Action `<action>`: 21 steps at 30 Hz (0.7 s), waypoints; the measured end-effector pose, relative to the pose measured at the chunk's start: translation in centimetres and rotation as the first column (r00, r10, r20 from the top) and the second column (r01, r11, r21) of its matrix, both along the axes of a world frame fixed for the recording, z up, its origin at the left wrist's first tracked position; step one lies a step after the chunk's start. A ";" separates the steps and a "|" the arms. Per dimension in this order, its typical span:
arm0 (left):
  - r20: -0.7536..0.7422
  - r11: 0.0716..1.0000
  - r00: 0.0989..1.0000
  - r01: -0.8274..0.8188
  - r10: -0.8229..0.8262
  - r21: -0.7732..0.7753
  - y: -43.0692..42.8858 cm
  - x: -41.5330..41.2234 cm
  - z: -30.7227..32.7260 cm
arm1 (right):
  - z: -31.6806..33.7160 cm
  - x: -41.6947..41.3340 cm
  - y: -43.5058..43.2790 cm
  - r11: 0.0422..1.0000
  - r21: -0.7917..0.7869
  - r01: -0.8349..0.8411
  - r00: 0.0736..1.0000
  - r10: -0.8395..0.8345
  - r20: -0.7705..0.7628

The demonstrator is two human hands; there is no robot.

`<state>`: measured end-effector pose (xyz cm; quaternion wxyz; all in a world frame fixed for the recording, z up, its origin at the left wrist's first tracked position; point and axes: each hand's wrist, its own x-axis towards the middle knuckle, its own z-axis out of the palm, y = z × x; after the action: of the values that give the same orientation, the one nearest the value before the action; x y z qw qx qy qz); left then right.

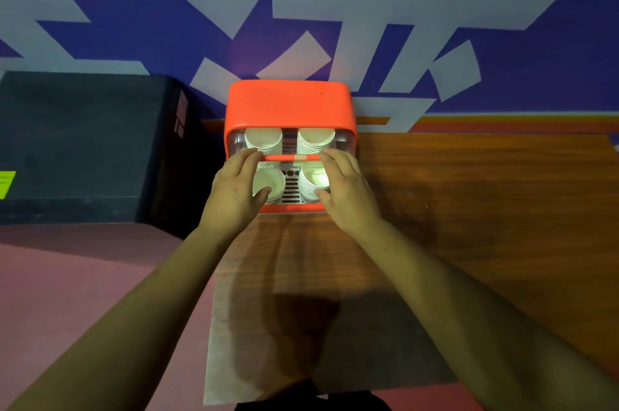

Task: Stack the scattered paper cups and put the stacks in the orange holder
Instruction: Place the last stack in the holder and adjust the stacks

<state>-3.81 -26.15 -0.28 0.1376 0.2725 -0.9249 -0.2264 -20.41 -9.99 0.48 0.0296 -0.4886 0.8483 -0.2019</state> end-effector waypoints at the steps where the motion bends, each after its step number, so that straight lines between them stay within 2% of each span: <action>1: 0.008 1.000 1.000 -0.010 0.010 -0.026 -0.1 -0.2 0.0 | 0.1 0.0 -0.3 1.000 -0.012 0.009 1.000 -0.010 -0.003; 9: 0.046 0.983 0.995 -0.077 0.086 -0.164 -0.2 -0.8 0.1 | -0.5 -0.5 -1.9 0.997 -0.045 0.063 0.997 -0.065 -0.037; 13: 0.052 0.984 0.996 -0.056 0.066 -0.168 -0.4 -0.4 0.0 | -0.4 -1.1 -1.4 1.000 -0.021 0.002 1.000 -0.002 -0.022; 16: 0.049 0.985 0.997 -0.044 0.053 -0.164 -0.8 -0.6 0.1 | -0.1 -1.8 -0.7 0.996 0.043 -0.082 0.994 0.085 -0.075; 21: 0.038 0.985 0.998 -0.051 0.058 -0.162 -0.7 -0.7 0.0 | -0.4 -1.4 -1.8 0.999 0.039 -0.023 0.990 0.028 -0.142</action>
<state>-4.52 -26.81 -0.31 0.1457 0.2905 -0.9351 -0.1413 -21.82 -11.76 0.12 -0.0192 -0.5121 0.8455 -0.1504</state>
